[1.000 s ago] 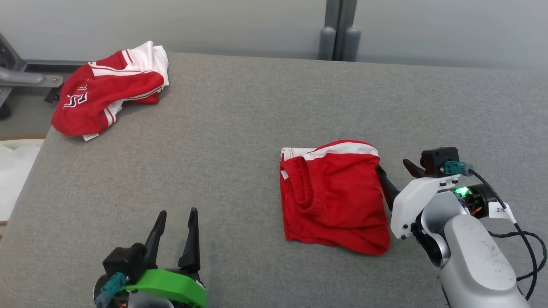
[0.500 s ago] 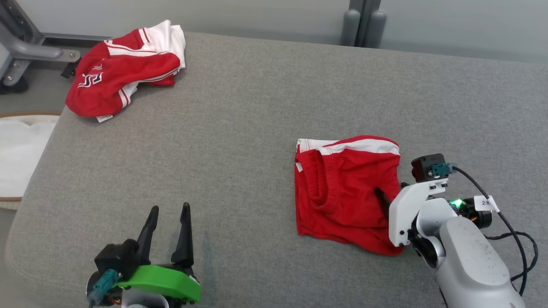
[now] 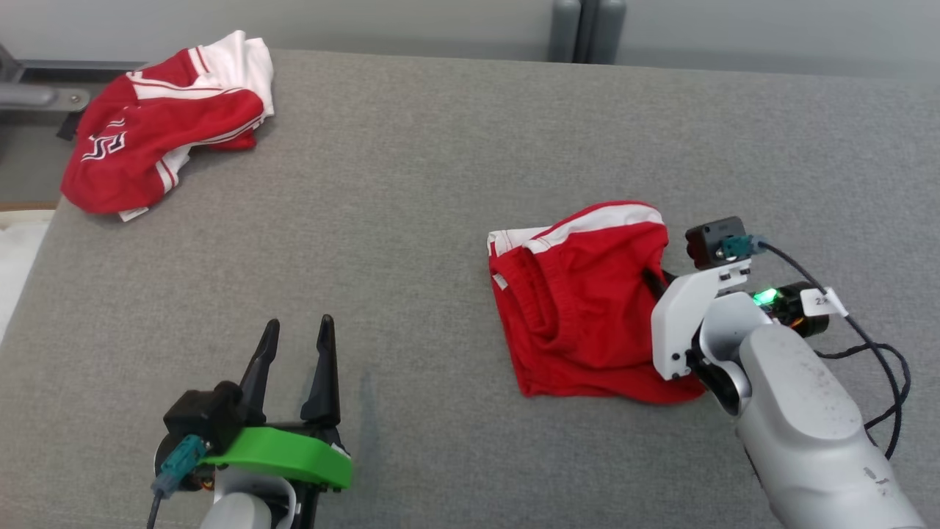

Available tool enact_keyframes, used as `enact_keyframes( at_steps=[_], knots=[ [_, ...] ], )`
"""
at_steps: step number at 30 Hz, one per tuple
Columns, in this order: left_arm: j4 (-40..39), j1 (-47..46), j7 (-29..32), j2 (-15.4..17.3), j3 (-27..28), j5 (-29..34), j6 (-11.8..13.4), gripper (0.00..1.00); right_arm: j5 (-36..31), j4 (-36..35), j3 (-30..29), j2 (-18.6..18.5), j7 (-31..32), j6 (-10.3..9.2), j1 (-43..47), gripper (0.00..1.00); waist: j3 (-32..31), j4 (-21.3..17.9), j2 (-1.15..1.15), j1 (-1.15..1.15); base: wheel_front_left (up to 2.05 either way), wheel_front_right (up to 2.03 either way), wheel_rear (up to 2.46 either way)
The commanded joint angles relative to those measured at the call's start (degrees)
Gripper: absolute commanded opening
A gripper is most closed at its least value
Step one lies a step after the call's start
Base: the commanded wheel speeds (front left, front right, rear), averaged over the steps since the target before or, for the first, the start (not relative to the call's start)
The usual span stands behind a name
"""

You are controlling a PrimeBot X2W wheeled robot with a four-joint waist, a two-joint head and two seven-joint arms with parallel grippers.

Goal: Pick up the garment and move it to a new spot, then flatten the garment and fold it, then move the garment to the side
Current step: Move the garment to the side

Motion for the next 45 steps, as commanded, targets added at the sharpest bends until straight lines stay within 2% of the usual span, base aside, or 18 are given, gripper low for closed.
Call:
enact_keyframes(
  at_steps=[1, 9, 14, 18, 23, 30, 36, 40, 45],
  knots=[
    [-0.48, -1.64, -0.03, 0.10, 0.14, -0.04, -0.17, 1.00, -0.63, 0.31, -0.50, -1.13, -0.76, -0.08, -1.10, 0.00, 1.23, -2.90, 0.00, 0.00, 0.00, 0.00, 0.00],
    [-1.56, -4.87, -0.04, 0.87, -0.38, 1.17, -0.17, 1.00, -2.01, 0.29, -4.36, -4.73, -2.85, -0.07, -5.01, 0.00, 5.21, -11.70, 0.00, 0.00, 0.00, 0.00, 0.00],
    [-1.49, -7.14, -0.03, 1.56, -1.53, 1.71, -0.17, 1.00, -2.28, 0.14, -7.40, -5.55, -4.31, -0.08, -6.74, 0.00, 8.28, -17.49, 0.00, 0.00, 0.00, 0.00, 0.00],
    [-0.95, -8.73, -0.04, 2.37, -2.66, 2.00, -0.17, 1.00, -2.26, 0.59, -9.62, -5.28, -5.55, -0.07, -7.40, 0.00, 9.92, -20.72, 0.00, 0.00, 0.00, 0.00, 0.00],
    [-0.36, -10.10, -0.03, 3.06, -3.98, 2.10, -0.17, 1.00, -2.55, 1.42, -11.33, -5.09, -6.82, -0.07, -7.77, 0.00, 11.14, -22.88, 0.00, 0.00, 0.00, 0.00, 0.00],
    [-0.46, -11.20, -0.03, 3.52, -5.00, 1.75, -0.17, 1.00, -3.11, 2.45, -12.54, -4.98, -7.77, -0.07, -9.32, 0.00, 12.18, -22.32, 0.00, 0.00, 0.00, 0.00, 0.00],
    [-1.29, -12.17, -0.03, 3.65, -4.94, 2.08, -0.17, 1.00, -4.34, 3.88, -12.67, -6.74, -7.52, -0.08, -14.11, 0.00, 13.68, -19.25, 0.00, 0.00, 0.00, 0.00, 0.00],
    [-2.03, -12.93, -0.03, 3.45, -4.90, 2.33, -0.16, 1.00, -5.58, 5.96, -14.11, -9.96, -6.62, -0.08, -18.60, 0.00, 15.31, -16.31, 0.00, 0.00, 0.00, 0.00, 0.00],
    [-3.17, -13.41, -0.03, 3.13, -4.94, 2.78, -0.10, 1.00, -8.01, 8.84, -18.49, -16.60, -5.82, -0.08, -23.45, 0.00, 17.58, -12.34, 0.00, 0.00, 0.00, 0.00, 0.00]
  ],
)
